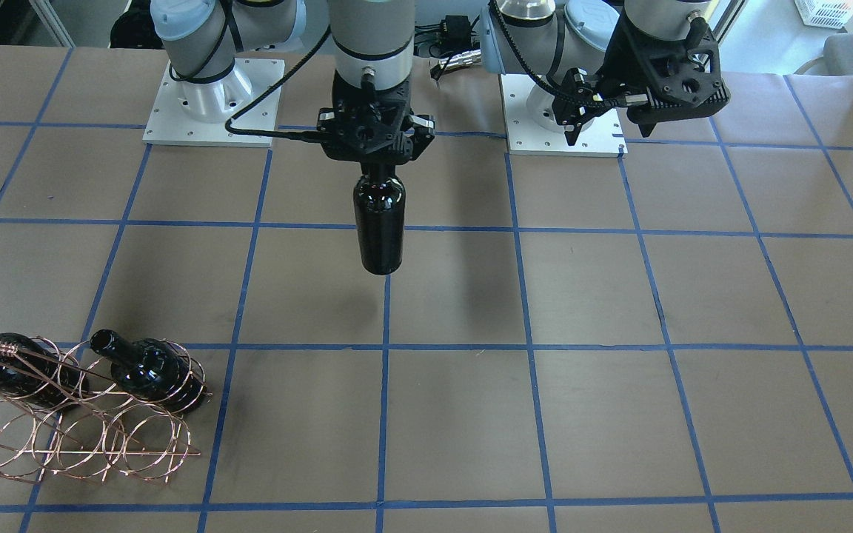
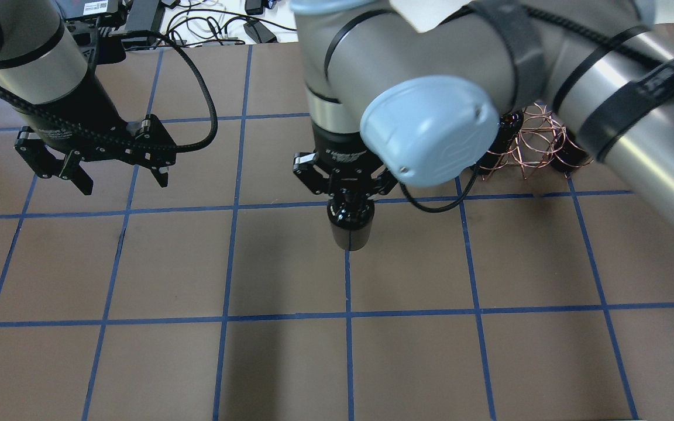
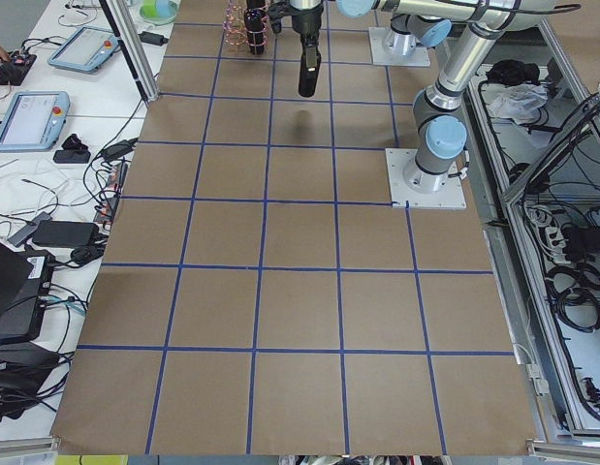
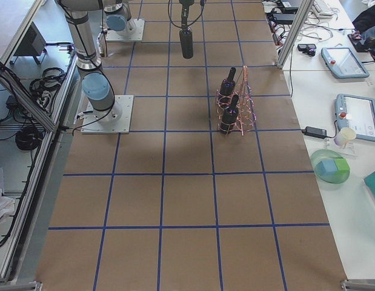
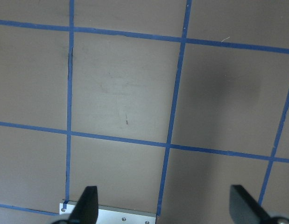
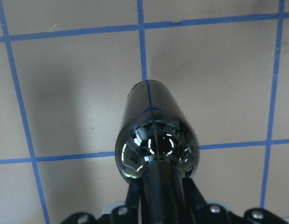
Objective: Place wine into wine basket
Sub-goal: 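Carry the bottle with the right gripper to the copper wire basket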
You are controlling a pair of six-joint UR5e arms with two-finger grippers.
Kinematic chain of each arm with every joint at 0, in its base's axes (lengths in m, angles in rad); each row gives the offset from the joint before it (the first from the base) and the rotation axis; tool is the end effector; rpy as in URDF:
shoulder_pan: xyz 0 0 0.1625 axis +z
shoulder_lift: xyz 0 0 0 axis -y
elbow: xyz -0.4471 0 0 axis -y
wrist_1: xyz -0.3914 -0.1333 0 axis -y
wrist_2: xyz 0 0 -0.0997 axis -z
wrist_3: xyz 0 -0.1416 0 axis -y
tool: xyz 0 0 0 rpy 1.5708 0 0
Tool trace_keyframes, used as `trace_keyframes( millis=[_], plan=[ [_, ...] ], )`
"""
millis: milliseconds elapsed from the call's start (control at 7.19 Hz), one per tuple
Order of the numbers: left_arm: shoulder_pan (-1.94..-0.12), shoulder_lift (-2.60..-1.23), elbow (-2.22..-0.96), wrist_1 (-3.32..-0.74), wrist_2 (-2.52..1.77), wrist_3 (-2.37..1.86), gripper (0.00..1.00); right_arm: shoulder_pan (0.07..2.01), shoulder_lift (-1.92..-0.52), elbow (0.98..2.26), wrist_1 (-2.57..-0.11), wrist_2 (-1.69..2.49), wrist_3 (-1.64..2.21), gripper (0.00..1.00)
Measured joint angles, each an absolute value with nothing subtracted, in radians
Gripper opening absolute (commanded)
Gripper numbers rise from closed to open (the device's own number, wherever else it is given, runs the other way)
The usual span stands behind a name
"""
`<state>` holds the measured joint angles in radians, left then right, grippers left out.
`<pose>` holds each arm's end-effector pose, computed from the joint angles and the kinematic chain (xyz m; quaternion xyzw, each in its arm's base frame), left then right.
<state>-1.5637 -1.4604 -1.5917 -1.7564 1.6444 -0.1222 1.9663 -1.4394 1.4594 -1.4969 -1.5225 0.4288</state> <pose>-0.1199 -0.4271 0.4917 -0.0627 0.9962 0.0458 0.0395 0.3358 -0.4405 0.4478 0.0178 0.9984 0.0526 0.0033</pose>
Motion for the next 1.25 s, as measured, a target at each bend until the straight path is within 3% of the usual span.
trace_keyframes(
  millis=[695,1251],
  plan=[
    [-1.565,-1.460,-1.594,-1.756,1.644,-0.134,1.00,1.562,-1.564,1.385,-1.265,-1.633,-0.280,0.00],
    [-1.565,-1.460,-1.597,-1.757,1.644,-0.138,1.00,1.295,-1.517,1.298,-1.271,-1.708,-0.743,0.00]
  ],
)
